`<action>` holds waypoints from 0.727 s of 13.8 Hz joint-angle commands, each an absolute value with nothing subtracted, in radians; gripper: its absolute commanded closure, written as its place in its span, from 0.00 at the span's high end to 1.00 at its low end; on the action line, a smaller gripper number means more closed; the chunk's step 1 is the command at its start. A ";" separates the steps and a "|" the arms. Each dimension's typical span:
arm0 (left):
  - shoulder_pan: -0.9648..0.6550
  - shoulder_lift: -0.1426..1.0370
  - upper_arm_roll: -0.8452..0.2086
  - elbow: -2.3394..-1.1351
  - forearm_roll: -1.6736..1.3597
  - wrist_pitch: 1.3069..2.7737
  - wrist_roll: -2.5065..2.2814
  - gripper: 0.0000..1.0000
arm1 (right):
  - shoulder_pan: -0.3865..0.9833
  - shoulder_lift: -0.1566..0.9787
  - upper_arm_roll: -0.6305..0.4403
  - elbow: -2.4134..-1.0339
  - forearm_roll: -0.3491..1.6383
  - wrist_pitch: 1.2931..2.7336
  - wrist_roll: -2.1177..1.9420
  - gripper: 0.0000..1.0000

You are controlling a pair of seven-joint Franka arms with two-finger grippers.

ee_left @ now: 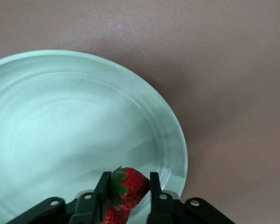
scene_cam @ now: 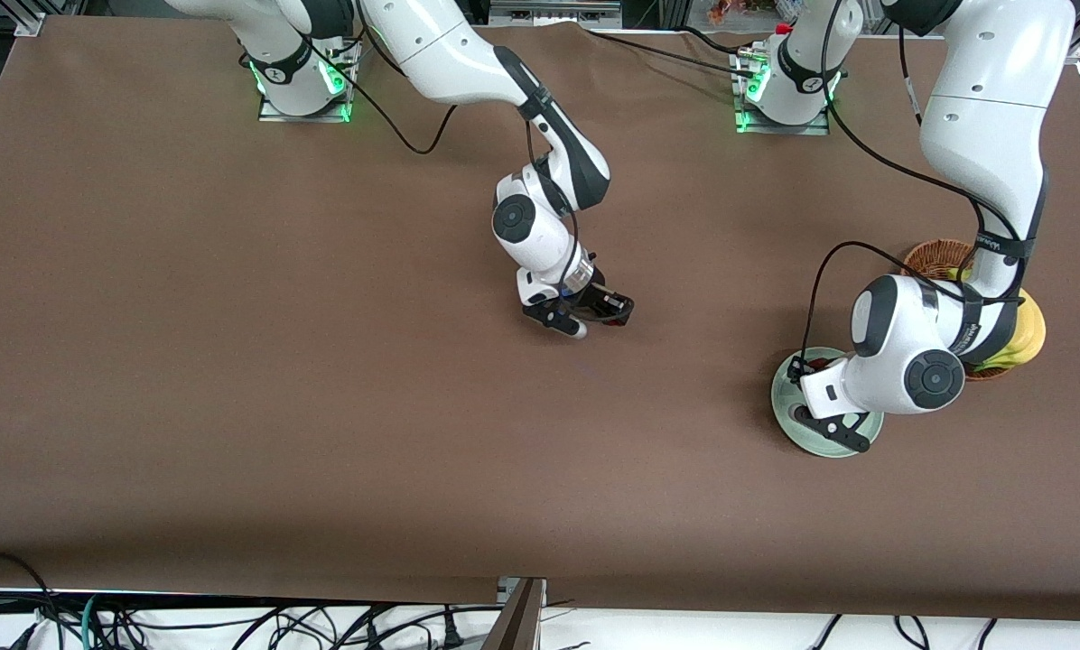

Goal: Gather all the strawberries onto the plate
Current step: 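Release the strawberry onto the plate while the right gripper sets one down, then grasp the last strawberry with the left gripper while the right gripper withdraws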

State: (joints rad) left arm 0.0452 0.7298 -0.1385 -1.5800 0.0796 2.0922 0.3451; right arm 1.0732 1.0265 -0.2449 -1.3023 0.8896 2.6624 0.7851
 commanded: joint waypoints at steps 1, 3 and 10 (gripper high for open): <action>0.046 0.724 -0.149 -1.575 0.084 2.095 0.371 1.00 | 1.066 1.032 -0.267 -1.250 0.788 2.622 0.779 1.00; 0.043 0.719 -0.149 -1.574 0.084 2.091 0.370 1.00 | 1.033 1.008 -0.319 -1.206 0.706 2.472 0.773 1.00; 0.043 0.621 -0.299 -1.563 0.081 1.950 0.096 1.00 | 0.965 0.882 -0.645 -1.158 0.672 1.851 0.369 1.00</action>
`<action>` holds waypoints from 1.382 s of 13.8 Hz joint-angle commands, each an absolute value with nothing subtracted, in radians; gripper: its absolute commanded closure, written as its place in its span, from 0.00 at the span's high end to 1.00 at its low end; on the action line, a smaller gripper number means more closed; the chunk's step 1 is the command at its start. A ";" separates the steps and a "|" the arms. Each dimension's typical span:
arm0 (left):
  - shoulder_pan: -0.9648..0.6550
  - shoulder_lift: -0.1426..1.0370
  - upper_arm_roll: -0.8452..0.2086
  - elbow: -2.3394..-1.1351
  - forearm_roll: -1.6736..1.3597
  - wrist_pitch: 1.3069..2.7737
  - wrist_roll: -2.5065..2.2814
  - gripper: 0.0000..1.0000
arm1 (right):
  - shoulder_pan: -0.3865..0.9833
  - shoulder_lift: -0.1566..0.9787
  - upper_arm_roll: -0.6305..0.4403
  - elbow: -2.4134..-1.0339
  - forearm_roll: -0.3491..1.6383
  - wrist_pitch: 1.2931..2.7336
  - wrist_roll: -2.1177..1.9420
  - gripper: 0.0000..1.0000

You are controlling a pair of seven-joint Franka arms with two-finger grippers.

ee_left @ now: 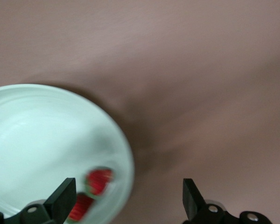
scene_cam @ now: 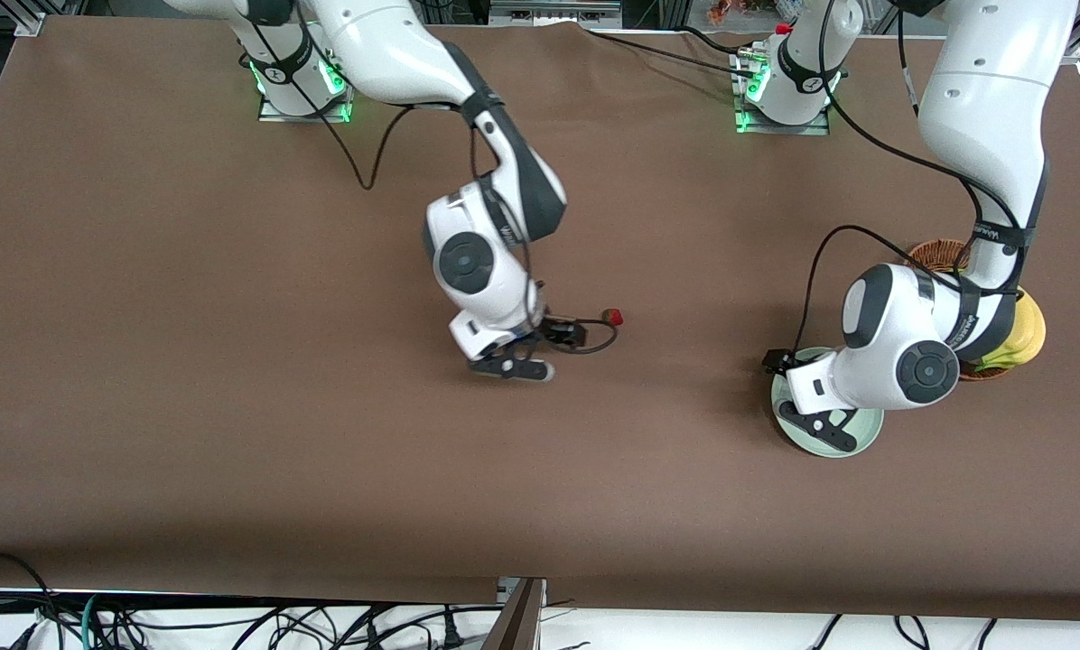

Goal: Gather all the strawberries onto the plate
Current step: 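Grasp the last strawberry with the left gripper while the right gripper withdraws, then carry the strawberry onto the plate while the right gripper returns to rest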

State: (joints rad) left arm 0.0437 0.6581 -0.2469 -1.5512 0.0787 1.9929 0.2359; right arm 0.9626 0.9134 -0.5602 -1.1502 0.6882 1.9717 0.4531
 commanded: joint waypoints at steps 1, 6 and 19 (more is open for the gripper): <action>0.043 0.621 -0.337 -1.563 0.081 1.947 -0.019 1.00 | 0.963 0.874 -0.704 -1.158 0.672 1.779 0.303 1.00; -0.165 0.644 -0.397 -1.563 0.097 1.982 -0.638 1.00 | 0.951 0.871 -0.919 -1.157 0.684 1.547 -0.044 1.00; -0.291 0.787 -0.388 -1.612 0.295 2.223 -1.281 1.00 | 0.197 0.510 -0.034 -1.333 0.083 1.566 -0.048 1.00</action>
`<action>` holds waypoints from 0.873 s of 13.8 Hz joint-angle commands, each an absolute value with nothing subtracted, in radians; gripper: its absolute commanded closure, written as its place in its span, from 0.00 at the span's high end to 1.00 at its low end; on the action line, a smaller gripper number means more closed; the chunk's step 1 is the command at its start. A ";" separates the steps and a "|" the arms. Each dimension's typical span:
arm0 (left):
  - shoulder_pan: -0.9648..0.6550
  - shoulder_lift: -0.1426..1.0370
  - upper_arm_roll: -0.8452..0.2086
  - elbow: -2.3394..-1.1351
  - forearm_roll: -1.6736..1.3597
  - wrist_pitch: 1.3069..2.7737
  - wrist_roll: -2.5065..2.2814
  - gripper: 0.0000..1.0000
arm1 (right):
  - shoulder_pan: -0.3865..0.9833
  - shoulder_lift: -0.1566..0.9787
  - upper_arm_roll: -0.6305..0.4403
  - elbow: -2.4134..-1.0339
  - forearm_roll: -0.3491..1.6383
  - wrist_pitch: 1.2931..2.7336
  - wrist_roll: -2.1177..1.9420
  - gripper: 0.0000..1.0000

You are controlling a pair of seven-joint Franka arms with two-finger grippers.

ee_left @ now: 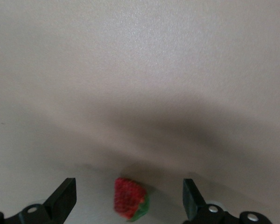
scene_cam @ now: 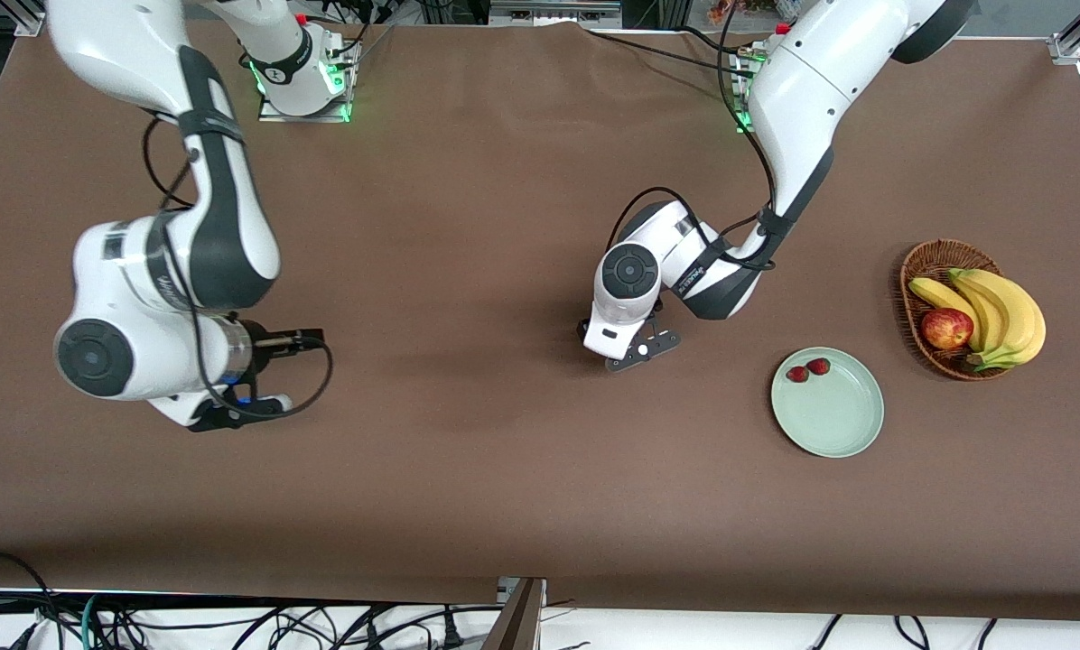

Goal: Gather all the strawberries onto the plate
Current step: 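Carry the strawberry onto the plate while the right gripper returns to rest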

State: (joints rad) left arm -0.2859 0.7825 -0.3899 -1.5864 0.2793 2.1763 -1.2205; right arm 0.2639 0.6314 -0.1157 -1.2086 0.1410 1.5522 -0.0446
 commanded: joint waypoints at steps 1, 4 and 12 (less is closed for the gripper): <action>-0.294 0.787 -0.388 -1.621 0.295 2.226 -1.284 1.00 | 0.178 0.450 -0.034 -1.385 0.075 1.566 -0.048 1.00; -0.288 0.784 -0.388 -1.632 0.295 2.224 -1.284 0.78 | 0.152 0.248 -0.028 -1.535 0.061 1.554 -0.048 1.00; -0.285 0.775 -0.393 -1.631 0.264 2.214 -1.281 0.00 | 0.052 0.005 -0.034 -1.554 -0.030 1.438 -0.058 1.00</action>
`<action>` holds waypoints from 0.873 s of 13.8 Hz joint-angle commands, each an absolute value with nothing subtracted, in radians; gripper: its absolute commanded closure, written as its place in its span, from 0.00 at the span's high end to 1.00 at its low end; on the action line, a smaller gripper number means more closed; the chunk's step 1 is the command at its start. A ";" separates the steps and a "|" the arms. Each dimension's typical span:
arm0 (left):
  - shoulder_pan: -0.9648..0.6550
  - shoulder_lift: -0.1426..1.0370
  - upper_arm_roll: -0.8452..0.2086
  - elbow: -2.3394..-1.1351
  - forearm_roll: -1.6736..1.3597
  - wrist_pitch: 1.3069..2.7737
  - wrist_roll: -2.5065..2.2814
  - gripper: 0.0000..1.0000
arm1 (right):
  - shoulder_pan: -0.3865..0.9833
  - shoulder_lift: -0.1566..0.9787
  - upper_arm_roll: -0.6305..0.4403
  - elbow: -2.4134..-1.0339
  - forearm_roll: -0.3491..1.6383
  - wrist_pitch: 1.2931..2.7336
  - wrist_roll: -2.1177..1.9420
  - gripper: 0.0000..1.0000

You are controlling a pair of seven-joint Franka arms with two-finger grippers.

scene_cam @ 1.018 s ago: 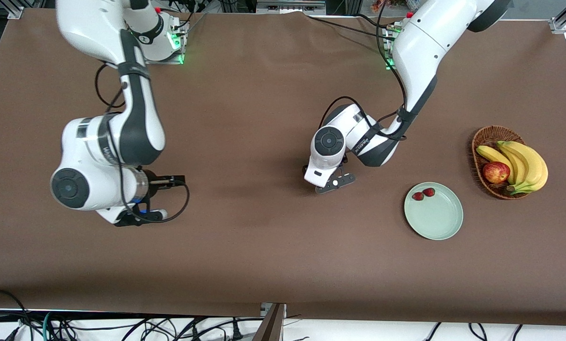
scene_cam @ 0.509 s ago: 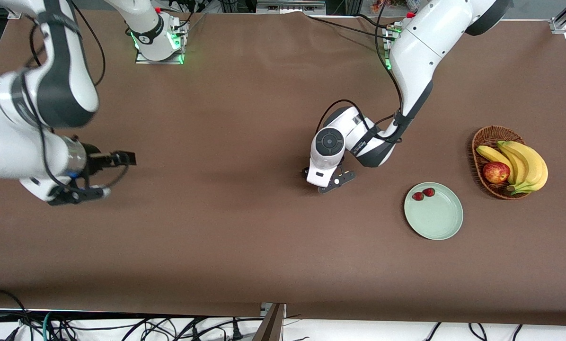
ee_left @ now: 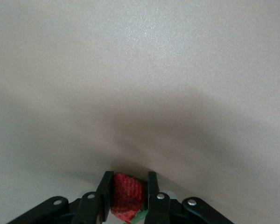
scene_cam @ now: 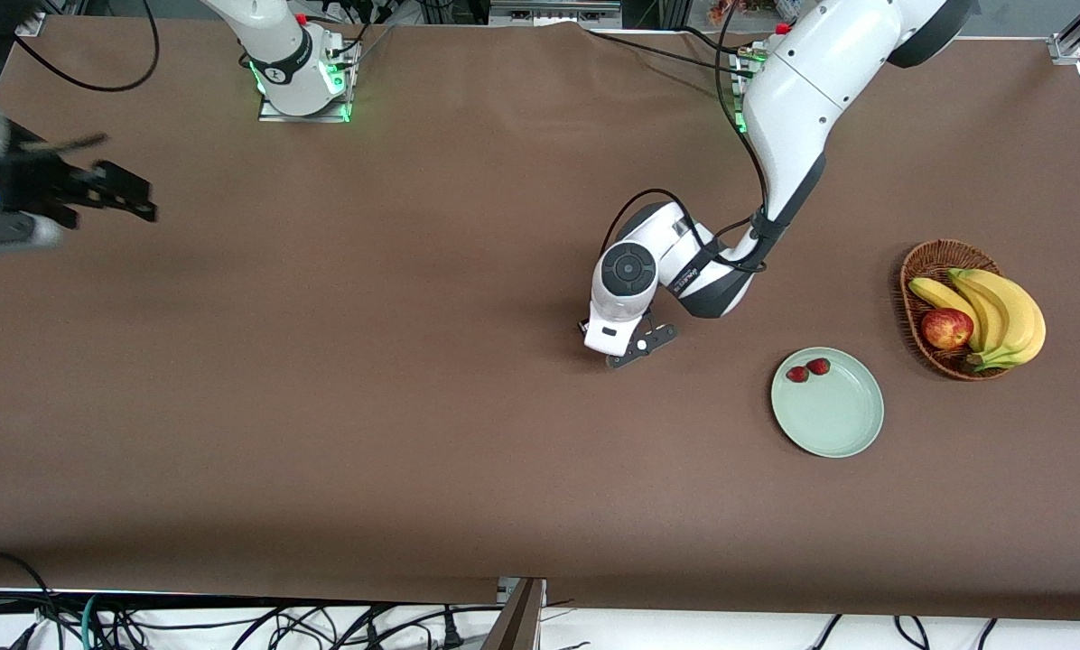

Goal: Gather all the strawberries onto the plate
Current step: 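Carry the strawberry onto the plate while the right gripper returns to rest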

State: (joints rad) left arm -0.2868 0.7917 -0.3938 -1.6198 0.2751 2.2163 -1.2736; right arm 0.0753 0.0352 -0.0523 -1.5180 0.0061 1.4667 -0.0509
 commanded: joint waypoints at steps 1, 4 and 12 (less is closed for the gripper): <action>-0.284 0.773 -0.393 -1.628 0.264 2.212 -1.278 0.00 | 0.052 0.011 -0.035 -1.530 -0.049 1.396 -0.058 1.00; -0.249 0.729 -0.394 -1.611 0.265 2.142 -1.237 0.00 | 0.046 0.048 -0.035 -1.471 -0.065 1.378 -0.064 1.00; 0.007 0.626 -0.393 -1.519 0.264 1.885 -0.494 0.00 | 0.028 0.041 -0.011 -1.482 -0.063 1.333 -0.041 1.00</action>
